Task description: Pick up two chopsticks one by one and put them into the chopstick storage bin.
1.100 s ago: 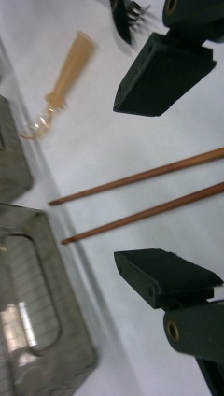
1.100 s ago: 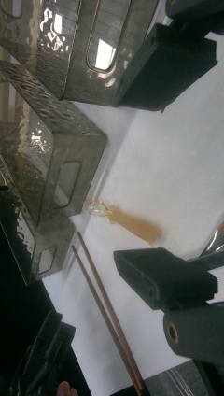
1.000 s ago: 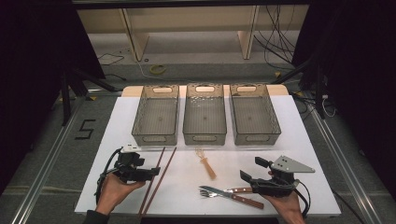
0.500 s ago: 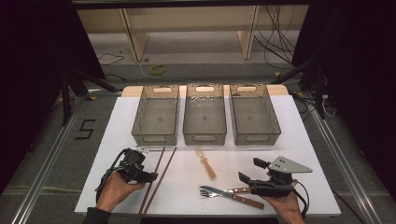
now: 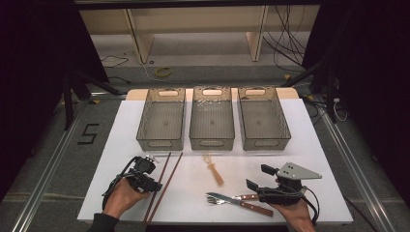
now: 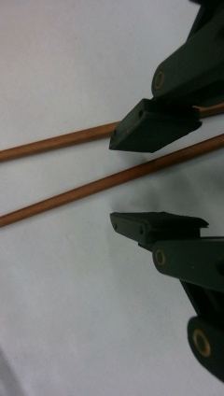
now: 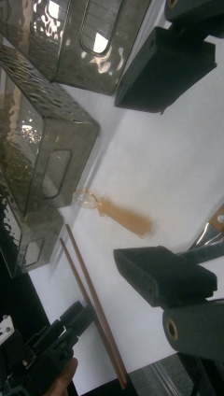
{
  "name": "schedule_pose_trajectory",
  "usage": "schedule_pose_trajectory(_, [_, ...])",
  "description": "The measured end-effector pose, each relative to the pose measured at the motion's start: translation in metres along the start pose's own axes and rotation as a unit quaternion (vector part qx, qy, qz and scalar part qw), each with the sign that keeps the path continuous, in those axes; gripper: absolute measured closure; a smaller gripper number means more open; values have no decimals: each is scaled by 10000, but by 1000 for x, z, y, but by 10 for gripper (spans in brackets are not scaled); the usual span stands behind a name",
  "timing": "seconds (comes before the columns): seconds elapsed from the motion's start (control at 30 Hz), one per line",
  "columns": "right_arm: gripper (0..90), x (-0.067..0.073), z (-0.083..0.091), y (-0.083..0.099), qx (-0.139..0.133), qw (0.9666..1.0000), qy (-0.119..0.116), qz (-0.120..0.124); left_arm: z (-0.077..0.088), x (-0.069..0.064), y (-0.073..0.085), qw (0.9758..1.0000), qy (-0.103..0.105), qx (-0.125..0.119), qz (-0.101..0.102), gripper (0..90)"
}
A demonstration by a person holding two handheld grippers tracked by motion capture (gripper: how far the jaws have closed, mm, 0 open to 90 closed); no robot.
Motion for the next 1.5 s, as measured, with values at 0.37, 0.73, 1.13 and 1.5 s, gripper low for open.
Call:
schedule_pose_trajectory(0.37, [242,1,-1,1,46,10000,-35,44,-2,0,1,9997,-163,42,-196,686])
schedule_pose_trajectory(0.73, [250,1,-1,1,67,10000,-29,46,-2,3,1,9995,-169,17,-255,772])
schedule_pose_trajectory(1.13, [254,2,-2,2,120,9999,-36,64,1,17,2,9998,-190,-11,-71,817])
schedule_pose_trajectory(1.5, [256,1,-2,2,134,9999,-38,65,2,21,3,9997,-161,-37,-156,838])
Point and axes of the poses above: each handheld gripper's, and its own axes: z roughly backward along the jaws, y roughly out of its underside, x roughly to its left, the point moved 7 cm from there along -z, roughly forward along the jaws, and after that the axes turned 10 degrees about z, right-handed, at the moved point
